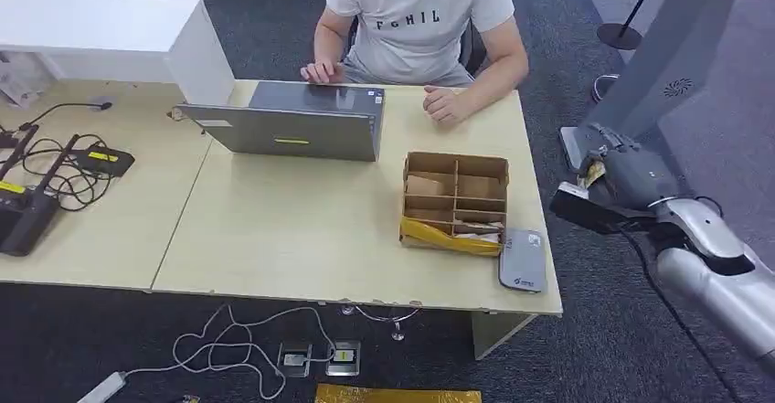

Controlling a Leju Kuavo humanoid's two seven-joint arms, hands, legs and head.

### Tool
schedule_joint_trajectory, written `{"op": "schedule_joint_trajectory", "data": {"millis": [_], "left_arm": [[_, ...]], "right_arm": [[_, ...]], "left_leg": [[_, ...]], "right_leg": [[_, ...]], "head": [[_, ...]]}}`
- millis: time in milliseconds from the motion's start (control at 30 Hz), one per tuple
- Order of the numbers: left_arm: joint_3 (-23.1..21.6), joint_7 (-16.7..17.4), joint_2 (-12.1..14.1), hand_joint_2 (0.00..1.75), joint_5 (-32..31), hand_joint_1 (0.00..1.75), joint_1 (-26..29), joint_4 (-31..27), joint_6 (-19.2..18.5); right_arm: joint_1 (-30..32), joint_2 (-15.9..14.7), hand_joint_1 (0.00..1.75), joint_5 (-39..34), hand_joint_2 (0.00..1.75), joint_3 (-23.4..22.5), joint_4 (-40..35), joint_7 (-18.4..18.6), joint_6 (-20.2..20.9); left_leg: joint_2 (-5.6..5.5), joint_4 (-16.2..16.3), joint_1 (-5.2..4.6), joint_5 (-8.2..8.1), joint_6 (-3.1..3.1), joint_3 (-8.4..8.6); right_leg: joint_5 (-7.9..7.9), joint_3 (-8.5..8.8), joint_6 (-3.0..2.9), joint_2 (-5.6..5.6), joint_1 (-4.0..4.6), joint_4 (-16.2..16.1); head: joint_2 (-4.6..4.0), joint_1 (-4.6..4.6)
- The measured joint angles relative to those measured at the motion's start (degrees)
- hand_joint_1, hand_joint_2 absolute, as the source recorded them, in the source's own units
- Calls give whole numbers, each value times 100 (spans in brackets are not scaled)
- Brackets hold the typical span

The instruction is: Pass the card to the sensor for recognition and then transmit it.

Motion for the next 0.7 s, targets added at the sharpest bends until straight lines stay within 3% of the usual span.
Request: {"op": "schedule_joint_trajectory", "data": {"millis": [700], "left_arm": [[0, 103, -15, 0, -72, 0, -2, 0, 17]], "right_arm": [[510, -39, 175, -53, 175, 286, -199, -39, 4]], "left_leg": [[0, 0, 0, 0, 0, 0]], "right_leg": [[0, -1, 0, -1, 0, 0]], "head": [[-2, 4]]}}
